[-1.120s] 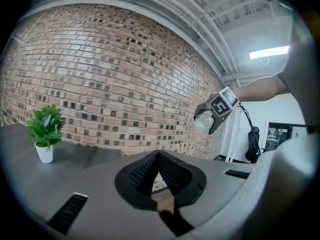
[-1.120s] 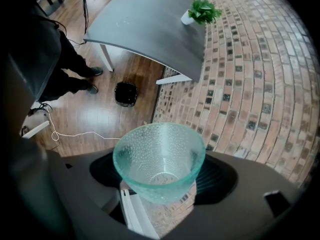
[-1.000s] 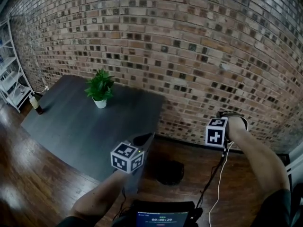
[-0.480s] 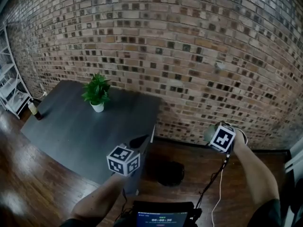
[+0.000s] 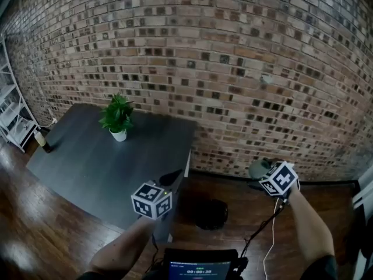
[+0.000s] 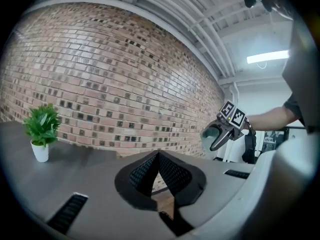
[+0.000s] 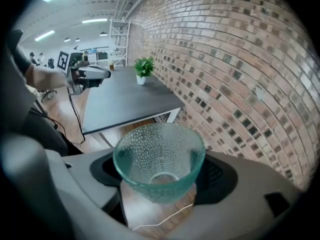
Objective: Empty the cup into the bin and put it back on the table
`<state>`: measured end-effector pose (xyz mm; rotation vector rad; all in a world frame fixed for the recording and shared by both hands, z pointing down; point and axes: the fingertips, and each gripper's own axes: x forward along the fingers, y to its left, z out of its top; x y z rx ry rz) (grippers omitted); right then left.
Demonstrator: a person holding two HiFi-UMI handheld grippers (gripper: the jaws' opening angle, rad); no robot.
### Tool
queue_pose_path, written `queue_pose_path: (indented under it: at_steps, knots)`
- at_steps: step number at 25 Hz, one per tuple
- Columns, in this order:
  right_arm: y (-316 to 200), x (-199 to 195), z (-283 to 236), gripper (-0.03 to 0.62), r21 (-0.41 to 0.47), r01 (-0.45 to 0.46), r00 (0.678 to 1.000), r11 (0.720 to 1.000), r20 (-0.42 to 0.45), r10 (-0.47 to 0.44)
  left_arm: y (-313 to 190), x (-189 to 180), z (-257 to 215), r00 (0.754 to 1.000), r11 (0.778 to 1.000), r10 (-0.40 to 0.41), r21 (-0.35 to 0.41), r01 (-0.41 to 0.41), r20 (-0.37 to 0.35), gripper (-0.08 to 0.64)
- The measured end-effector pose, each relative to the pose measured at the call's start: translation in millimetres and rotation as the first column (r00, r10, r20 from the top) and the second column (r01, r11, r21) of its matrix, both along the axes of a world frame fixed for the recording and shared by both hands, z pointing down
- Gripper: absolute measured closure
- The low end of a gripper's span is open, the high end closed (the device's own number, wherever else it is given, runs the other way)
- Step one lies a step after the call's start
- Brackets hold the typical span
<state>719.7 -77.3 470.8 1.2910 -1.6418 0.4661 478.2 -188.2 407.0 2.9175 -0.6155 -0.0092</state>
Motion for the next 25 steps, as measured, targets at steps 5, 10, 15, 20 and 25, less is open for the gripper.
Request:
queue_pose_path:
  at_steps: [5,10,15,20,25]
  knots:
    - [-2,-15,-20,0.190,0.139,-0.042,0.986,0.989,0.164,0.019,5,1,-4,1.000,1.000,0.007,0.021,-0.007,-0.006,0.558]
    - [-2,-28,-32,0.190,0.239,-0.045,0.973,0.970,0.228,-0.011,7,0,-3,1.000,1.000,0.006,0.021,-0.005,-0.008,0.558]
    - [0,-44,-46,0.190,0.319,-0.048,0.959,0.947,0.279,-0.045,13,0,-2,1.000,1.000,0.013,0.019,-0.013,-0.007,0.558]
    - [5,-56,-66,0.190,0.380,-0.084,0.943,0.921,0.328,-0.050,17,-3,-5,1.000,1.000,0.019,0.016,-0.018,-0.013,0.558]
    - [10,-61,-73,0.190,0.422,-0.093,0.936,0.902,0.346,-0.065,19,-7,-5,1.000,1.000,0.015,0.014,-0.015,-0.019,0.558]
